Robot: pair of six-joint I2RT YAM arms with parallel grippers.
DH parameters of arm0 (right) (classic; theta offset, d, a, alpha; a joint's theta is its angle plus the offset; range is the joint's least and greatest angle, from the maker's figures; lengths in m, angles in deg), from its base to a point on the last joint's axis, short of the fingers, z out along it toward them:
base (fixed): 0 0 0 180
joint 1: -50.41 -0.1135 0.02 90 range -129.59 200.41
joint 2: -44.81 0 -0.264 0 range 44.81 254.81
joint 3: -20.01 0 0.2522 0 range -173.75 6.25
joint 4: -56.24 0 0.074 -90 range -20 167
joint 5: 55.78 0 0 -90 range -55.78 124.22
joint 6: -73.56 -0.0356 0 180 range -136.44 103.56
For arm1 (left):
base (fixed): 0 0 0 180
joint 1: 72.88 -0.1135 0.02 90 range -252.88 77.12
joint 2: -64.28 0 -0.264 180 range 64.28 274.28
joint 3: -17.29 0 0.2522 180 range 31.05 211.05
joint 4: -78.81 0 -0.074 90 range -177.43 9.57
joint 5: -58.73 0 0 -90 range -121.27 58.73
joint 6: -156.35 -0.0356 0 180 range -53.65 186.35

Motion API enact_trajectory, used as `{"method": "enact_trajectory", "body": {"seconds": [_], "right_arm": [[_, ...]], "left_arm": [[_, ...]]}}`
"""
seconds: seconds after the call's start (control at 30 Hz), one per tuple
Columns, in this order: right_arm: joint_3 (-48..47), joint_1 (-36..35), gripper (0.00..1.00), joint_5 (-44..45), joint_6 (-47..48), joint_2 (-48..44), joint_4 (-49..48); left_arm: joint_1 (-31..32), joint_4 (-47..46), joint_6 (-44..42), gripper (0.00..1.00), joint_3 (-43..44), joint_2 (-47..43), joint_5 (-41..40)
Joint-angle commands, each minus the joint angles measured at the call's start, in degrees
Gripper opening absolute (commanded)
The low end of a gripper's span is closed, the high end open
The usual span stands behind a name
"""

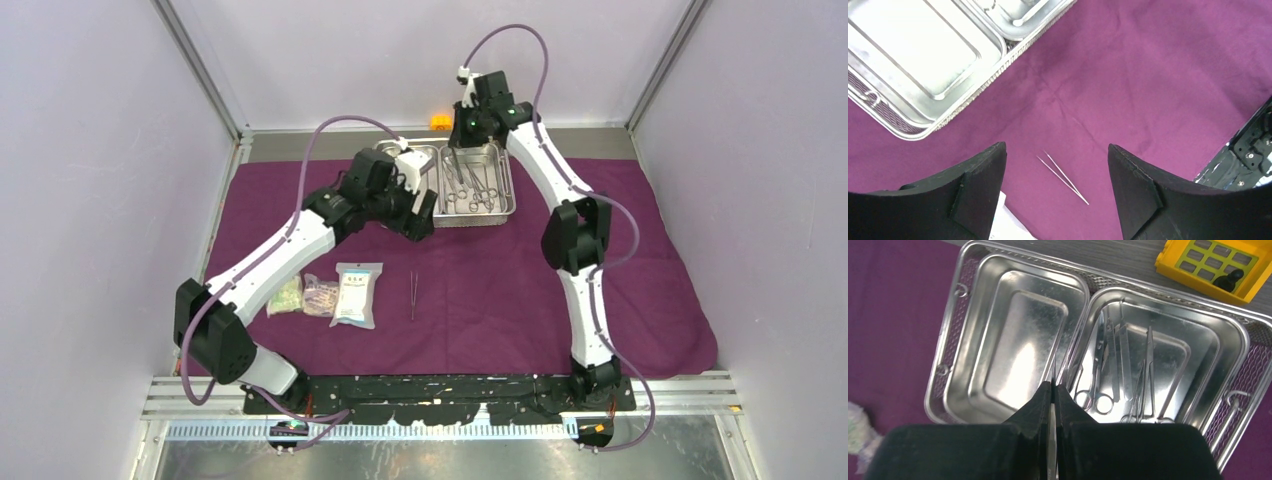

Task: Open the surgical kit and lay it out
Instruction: Place the medical item in the surgical kit.

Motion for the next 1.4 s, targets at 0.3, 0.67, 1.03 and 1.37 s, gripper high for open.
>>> {"method": "enact_trajectory", "body": {"seconds": [0.3,0.67,1.03,1.37], "right_arm": [[28.8,2.3,0.0,-26.4,-12.6,-28.1,-21.3],[44.4,2.6,0.0,-38.8,-16.1,-37.8,-34.3],[50.9,2.6,0.0,-46.8,-22.7,-40.0,-46.7],[55.3,2.6,0.0,-48.8,-32.5,-40.6,-59.4]], "left_arm": [[-6.5,-4.0,8.8,0.74,9.8,1.3,17.4],[-8.9,-23.5,22.4,0.7,0.2,0.4,29.6],[-11.2,-43.3,29.3,0.7,-10.1,-0.7,36.2],[-12.4,-55.9,35.3,0.73,-15.4,-0.2,38.1]]}}
